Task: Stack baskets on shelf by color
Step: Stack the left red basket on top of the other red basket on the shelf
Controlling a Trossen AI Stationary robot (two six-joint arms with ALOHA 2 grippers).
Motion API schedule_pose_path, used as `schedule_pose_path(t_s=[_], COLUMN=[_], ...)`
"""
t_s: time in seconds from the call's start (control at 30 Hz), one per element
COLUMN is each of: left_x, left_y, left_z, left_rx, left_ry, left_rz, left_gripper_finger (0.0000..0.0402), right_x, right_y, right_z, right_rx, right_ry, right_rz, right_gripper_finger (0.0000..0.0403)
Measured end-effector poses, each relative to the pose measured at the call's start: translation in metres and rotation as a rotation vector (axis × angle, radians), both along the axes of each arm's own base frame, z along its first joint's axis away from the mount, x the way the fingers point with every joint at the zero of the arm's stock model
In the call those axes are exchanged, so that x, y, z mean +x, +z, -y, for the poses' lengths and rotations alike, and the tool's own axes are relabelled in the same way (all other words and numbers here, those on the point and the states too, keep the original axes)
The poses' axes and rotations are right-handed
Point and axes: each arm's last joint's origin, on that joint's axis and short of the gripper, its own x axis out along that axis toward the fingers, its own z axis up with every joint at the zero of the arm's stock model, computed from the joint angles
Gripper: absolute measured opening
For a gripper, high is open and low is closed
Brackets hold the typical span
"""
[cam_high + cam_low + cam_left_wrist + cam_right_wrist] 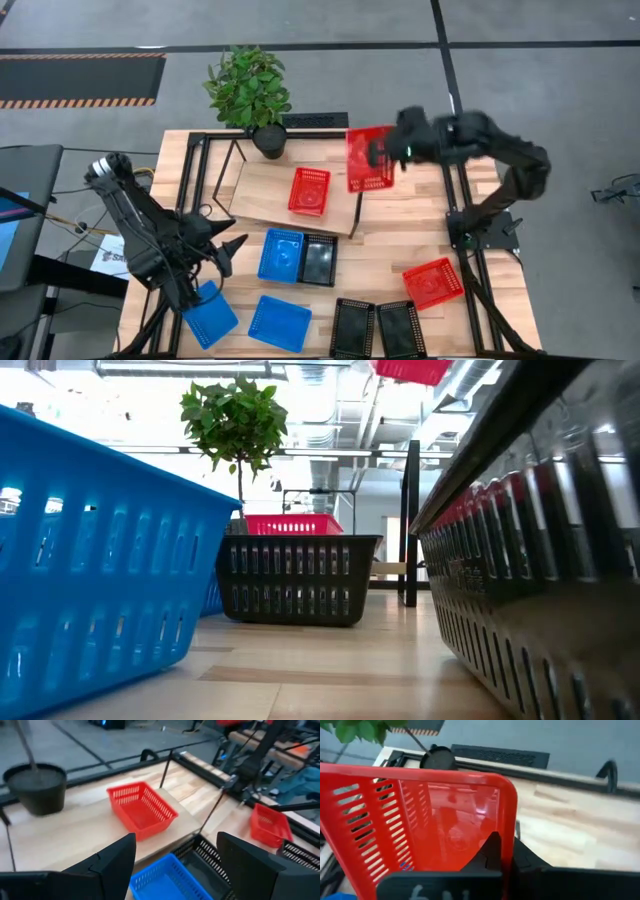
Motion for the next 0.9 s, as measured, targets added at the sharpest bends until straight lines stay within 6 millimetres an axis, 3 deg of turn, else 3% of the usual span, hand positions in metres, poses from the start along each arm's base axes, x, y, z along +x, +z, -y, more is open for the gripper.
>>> schedule_pose_path(t_s=[0.07,0.17,0.27,0.33,0.57,0.67,0.9], left_x=[-0.003,-0.007,-0.010,-0.013,-0.021,-0.024,-0.026], left_y=[0.003,0.008,0.012,0.015,0.025,0.028,0.030], left_z=[-0.001,-0.005,-0.009,-0.013,-0.024,-0.029,-0.033], left_rx=[0.023,0.040,0.038,0.024,0.030,0.034,0.047], left_ry=[-0.018,-0.037,-0.049,-0.057,-0.071,-0.067,-0.079], left_rz=[0.017,0.032,0.019,0.002,0.028,0.049,0.029], left_gripper_finger=[0.0265,0.0265,0.0265,0.0265,0.0265,0.0265,0.0265], right_x=[0.009,0.038,0.053,0.056,0.079,0.087,0.116], right_y=[-0.023,-0.056,-0.079,-0.092,-0.102,-0.115,-0.136], right_z=[-0.012,-0.019,-0.010,0.001,0.033,0.044,0.051], right_rx=[0.018,0.051,0.089,0.120,0.142,0.181,0.224], right_ry=[-0.019,0.036,0.091,0.038,0.057,0.049,0.079], right_rz=[0.074,0.287,0.429,0.459,0.568,0.494,0.494], right_gripper_finger=[0.0010,0.0018,0.0016,0.0010,0.0014,0.0014,0.0010])
